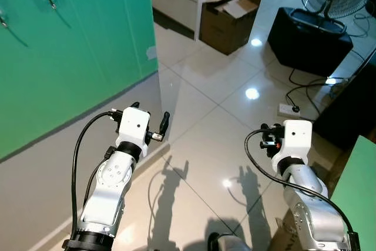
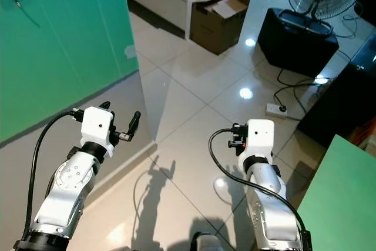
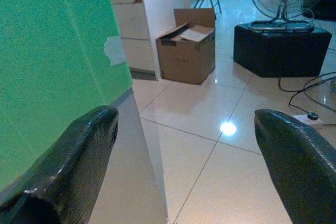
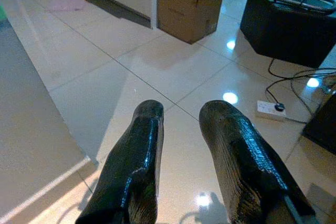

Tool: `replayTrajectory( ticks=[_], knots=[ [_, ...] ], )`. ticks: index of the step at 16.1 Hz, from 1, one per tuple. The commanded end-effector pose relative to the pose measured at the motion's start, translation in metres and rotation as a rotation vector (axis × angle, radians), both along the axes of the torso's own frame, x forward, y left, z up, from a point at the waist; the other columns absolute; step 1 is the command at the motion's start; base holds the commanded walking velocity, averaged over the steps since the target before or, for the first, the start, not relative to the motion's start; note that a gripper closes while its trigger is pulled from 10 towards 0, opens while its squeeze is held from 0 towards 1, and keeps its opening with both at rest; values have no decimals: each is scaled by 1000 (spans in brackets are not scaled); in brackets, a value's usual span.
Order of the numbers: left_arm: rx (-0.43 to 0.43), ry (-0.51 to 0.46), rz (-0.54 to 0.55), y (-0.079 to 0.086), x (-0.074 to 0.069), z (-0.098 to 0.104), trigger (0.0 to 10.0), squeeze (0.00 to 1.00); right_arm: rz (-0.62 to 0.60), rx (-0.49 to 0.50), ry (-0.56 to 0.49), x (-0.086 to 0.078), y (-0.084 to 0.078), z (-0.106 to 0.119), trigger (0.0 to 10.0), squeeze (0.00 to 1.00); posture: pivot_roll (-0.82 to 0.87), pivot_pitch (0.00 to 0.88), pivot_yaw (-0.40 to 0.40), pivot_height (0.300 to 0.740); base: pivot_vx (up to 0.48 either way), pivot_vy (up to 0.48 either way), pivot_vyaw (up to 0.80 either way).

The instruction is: Hang keys on a hook

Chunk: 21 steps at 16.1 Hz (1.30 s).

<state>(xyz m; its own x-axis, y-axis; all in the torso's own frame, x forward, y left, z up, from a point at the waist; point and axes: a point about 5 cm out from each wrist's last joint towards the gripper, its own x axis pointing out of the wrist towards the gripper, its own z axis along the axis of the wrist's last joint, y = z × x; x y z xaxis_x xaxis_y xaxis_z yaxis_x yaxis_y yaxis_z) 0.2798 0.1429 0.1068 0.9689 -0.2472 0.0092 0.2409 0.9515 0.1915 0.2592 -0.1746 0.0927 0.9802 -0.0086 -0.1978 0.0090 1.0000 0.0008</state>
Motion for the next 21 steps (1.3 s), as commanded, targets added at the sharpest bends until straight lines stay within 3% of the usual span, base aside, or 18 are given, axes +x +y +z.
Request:
replayTrajectory(
  ticks=[1, 12, 18, 21],
  knots=[
    [0, -22, -8, -1, 2, 6, 10000, 0, 2, 7, -35, 1, -3, 7, 10000, 0, -131, 84, 10, 740, 0, 247, -444],
    [15, -27, 1, 1, 4, 9, 10000, 0, 39, 9, -56, 9, -5, 12, 10000, 0, -126, 87, 5, 740, 0, 259, -80],
    [20, -7, -38, -5, 3, 4, 10000, 0, 0, 34, -14, -10, 1, -1, 10000, 0, -138, 86, 27, 740, 0, 267, -595],
    [44, -33, -75, -10, 5, 7, 10000, 0, -43, 43, -12, -14, -2, -2, 10000, 0, -152, 91, 50, 740, 0, -160, -800]
  ],
)
